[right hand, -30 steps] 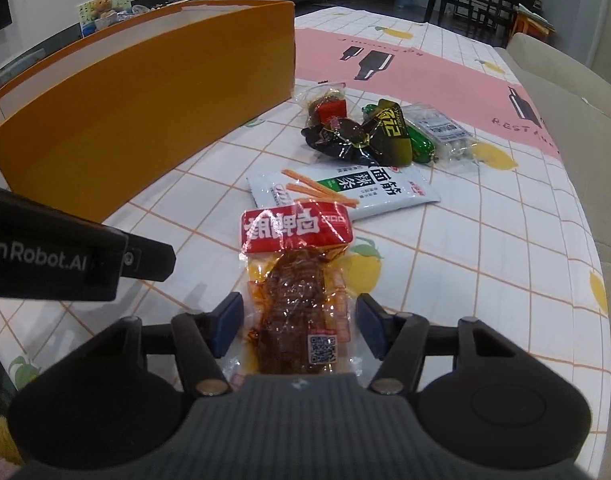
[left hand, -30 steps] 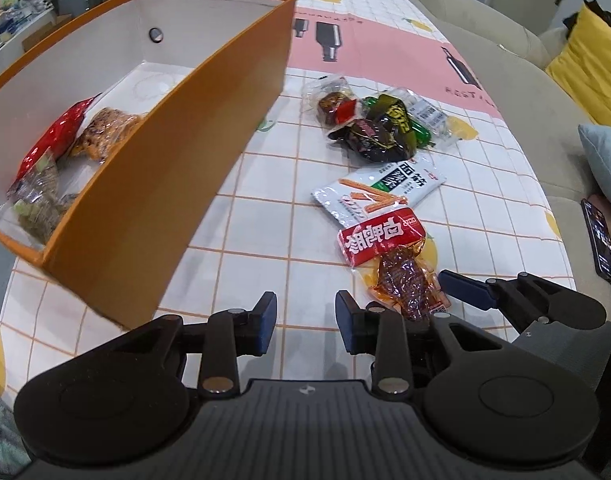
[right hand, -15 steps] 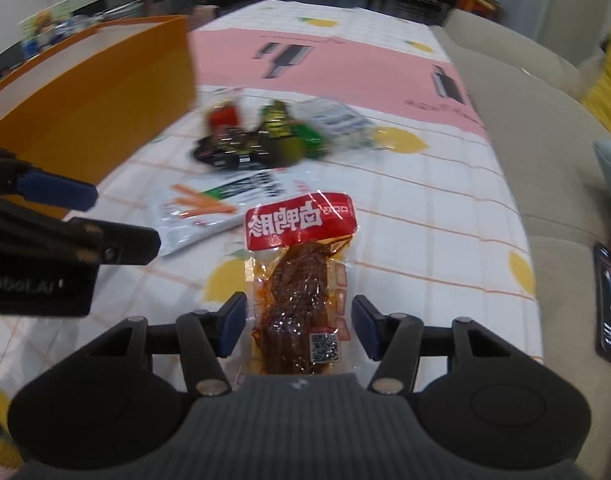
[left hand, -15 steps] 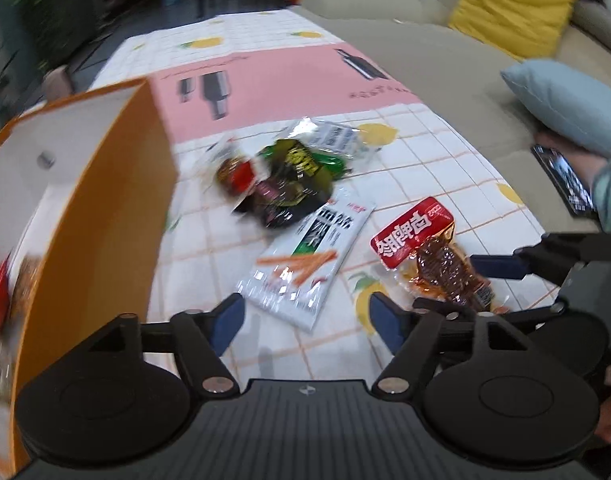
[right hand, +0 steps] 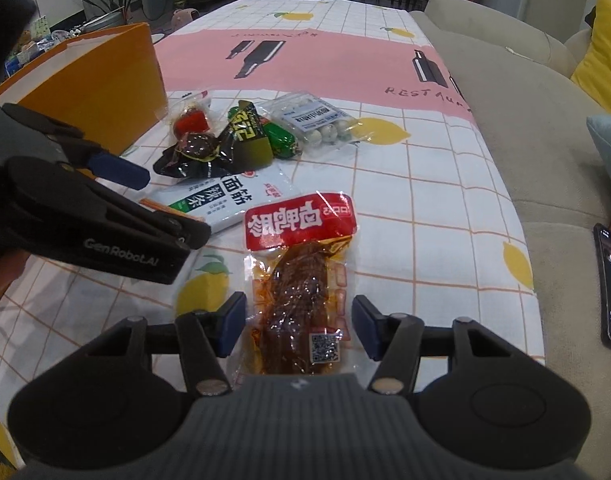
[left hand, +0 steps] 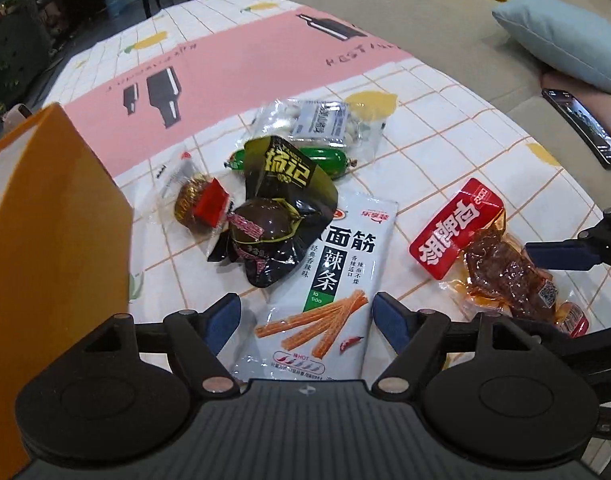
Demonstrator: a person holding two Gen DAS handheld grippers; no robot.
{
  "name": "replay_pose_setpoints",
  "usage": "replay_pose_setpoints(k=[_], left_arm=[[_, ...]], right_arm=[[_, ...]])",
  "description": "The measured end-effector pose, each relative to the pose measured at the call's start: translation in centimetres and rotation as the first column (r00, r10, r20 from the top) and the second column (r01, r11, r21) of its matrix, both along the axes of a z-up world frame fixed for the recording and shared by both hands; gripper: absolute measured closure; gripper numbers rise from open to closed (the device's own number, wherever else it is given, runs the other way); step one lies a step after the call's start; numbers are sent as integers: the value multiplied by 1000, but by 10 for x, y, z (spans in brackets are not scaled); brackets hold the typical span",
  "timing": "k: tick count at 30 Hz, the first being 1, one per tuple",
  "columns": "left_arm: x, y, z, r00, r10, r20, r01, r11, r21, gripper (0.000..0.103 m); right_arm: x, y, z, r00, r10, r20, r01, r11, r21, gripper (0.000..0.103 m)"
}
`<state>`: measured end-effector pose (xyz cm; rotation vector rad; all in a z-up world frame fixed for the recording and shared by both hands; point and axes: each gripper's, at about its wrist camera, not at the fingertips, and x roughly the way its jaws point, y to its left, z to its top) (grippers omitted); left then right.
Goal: Organize snacks
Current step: 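Grasp the white spicy-strip packet with the left tool while the right tool holds the meat snack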
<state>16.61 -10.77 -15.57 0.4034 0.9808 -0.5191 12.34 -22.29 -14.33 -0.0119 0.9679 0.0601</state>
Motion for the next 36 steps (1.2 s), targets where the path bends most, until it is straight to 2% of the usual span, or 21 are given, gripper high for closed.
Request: replay_pose_setpoints(k=[5, 8, 9, 10, 17, 21, 22, 25, 28, 32, 35, 36], left_arm=[[7, 0, -3, 999, 20, -42, -22, 999, -45, 12], [6, -1, -1, 998, 48, -51, -50, 998, -49, 22], [3, -1, 0, 997, 56, -56, -59, 997, -51, 31], [1, -2, 1, 996, 67, -62, -70, 996, -50, 35], [-27, 0, 6, 969, 202, -143, -204, 979, 1, 39], [-36, 9, 7, 947, 269, -176, -275, 962, -7, 36], [-38, 9, 6, 948, 270, -166, -275, 961, -8, 30], [-39, 6, 5, 957, 251, -148, -254, 967, -4, 21], [-38, 0, 3, 965, 231, -119, -232, 973, 10, 18], [-34, -1, 1, 966, 236, -105, -238, 971, -7, 15], [-36, -4, 2, 972, 213, -98, -216, 976, -25, 29], [-38, -5, 3, 974, 205, -93, -208, 978, -29, 36]], right_arm=[[3, -2, -5, 1000, -17, -20, 17, 1000, -4, 47], [4, -1, -6, 1000, -13, -20, 13, 1000, -9, 46], [4, -1, -6, 1000, -12, -20, 11, 1000, -11, 46], [4, 0, -6, 1000, -10, -21, 10, 1000, -13, 46], [3, 1, -5, 999, -5, -38, 4, 1000, -16, 45], [-2, 6, -5, 999, 24, -48, -25, 999, -19, 44], [-3, 7, -4, 998, 31, -49, -32, 999, -20, 44], [-5, 8, -5, 998, 41, -53, -42, 999, -18, 44], [-6, 6, -5, 998, 41, -54, -42, 999, -18, 43], [-5, 3, -5, 998, 31, -53, -32, 999, -16, 43], [-5, 6, -5, 998, 37, -49, -38, 999, -19, 43], [-6, 6, -5, 998, 38, -49, -39, 999, -19, 43]])
